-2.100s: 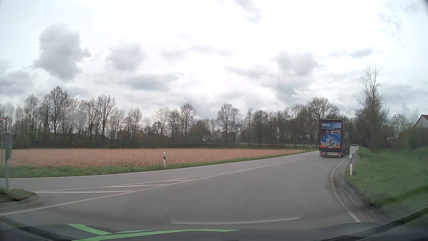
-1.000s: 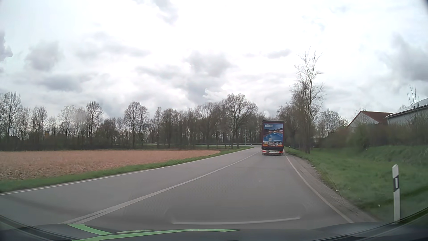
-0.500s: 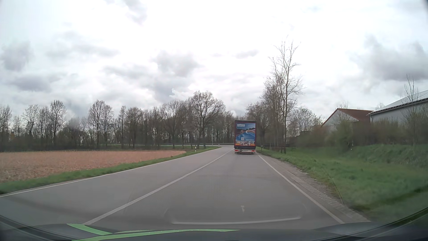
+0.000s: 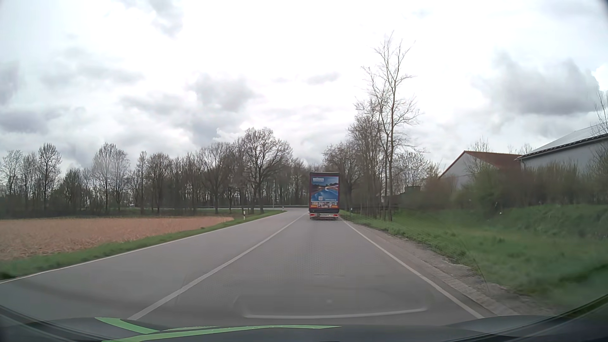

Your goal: Follow the waypoints while adhering to traffic rules and regulations

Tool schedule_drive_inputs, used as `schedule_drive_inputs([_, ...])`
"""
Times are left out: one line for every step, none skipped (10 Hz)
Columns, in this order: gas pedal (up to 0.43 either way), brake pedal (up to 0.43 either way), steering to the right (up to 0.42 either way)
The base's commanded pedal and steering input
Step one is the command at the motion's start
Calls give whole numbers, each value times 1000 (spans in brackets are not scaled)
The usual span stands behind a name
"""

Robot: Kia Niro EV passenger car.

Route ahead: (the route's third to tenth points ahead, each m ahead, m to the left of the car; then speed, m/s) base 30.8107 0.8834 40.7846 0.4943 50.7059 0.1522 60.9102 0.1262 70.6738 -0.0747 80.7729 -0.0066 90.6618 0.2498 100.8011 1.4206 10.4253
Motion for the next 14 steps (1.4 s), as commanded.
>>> schedule_drive_inputs([287, 0, 33])
schedule_drive_inputs([287, 0, 28])
schedule_drive_inputs([287, 0, 23])
schedule_drive_inputs([287, 0, 20])
schedule_drive_inputs([287, 0, 17])
schedule_drive_inputs([287, 0, 10])
schedule_drive_inputs([287, 0, 4])
schedule_drive_inputs([287, 0, 4])
schedule_drive_inputs([287, 0, 4])
schedule_drive_inputs([287, 0, 4])
schedule_drive_inputs([287, 0, 4])
schedule_drive_inputs([287, 0, 4])
schedule_drive_inputs([287, 0, 4])
schedule_drive_inputs([287, 0, 4])
